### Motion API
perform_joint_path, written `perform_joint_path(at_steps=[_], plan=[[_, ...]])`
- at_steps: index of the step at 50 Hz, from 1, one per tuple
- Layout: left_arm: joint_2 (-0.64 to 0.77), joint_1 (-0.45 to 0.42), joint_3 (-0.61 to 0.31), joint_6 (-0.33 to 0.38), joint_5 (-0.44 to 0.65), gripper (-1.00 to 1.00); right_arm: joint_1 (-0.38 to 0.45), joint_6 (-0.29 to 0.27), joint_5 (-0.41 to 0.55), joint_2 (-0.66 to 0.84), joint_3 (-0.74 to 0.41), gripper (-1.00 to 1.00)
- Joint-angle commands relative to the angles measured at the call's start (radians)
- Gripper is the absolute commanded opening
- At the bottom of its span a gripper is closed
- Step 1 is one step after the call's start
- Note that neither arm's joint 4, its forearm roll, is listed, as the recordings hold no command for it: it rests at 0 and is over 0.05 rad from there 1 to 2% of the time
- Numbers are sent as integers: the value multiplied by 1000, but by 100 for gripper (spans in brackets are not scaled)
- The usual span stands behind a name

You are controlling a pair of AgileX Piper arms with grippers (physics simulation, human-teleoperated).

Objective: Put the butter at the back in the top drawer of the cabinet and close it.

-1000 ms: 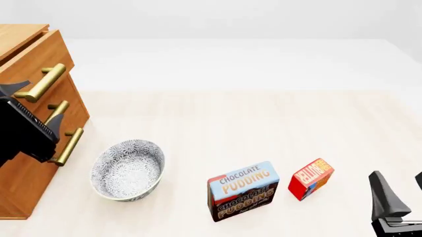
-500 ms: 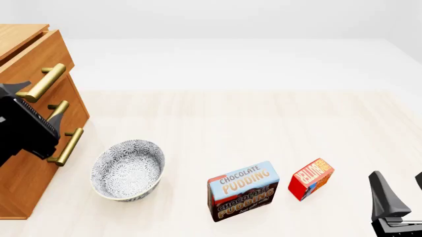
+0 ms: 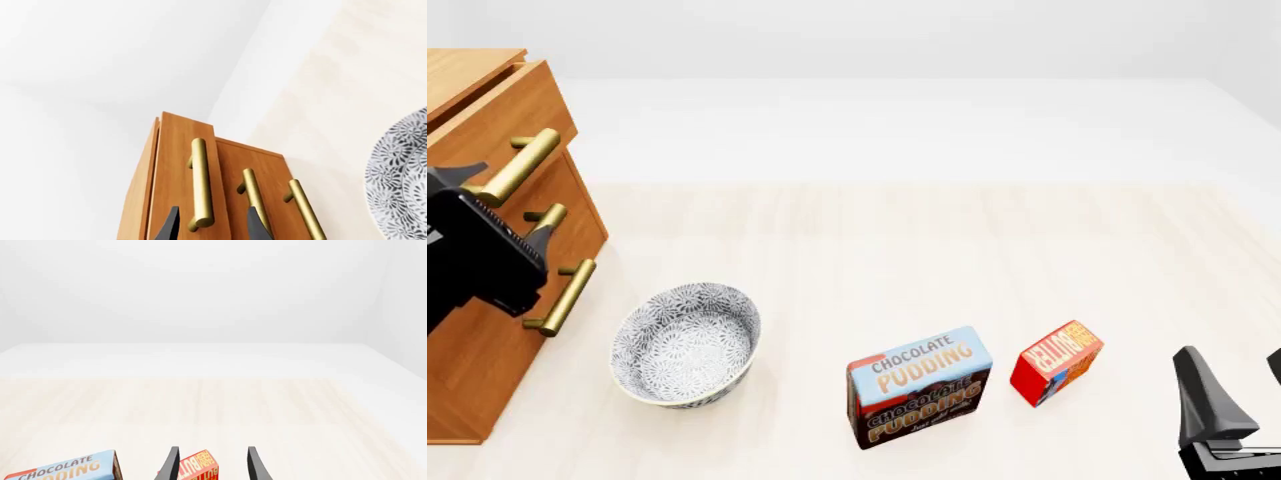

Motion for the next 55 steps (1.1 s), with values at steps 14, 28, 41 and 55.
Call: perform_joint_path(at_steps=[14,28,41,55], plan=[[37,25,-19,-18,-15,100,0,0,0,0,0,100],[49,37,-15,-14,-30,100,0,0,0,0,0,100],[65,50,-12,-16,-43,100,0,0,0,0,0,100],[78,57,-3,-15,-62,100,0,0,0,0,0,100]])
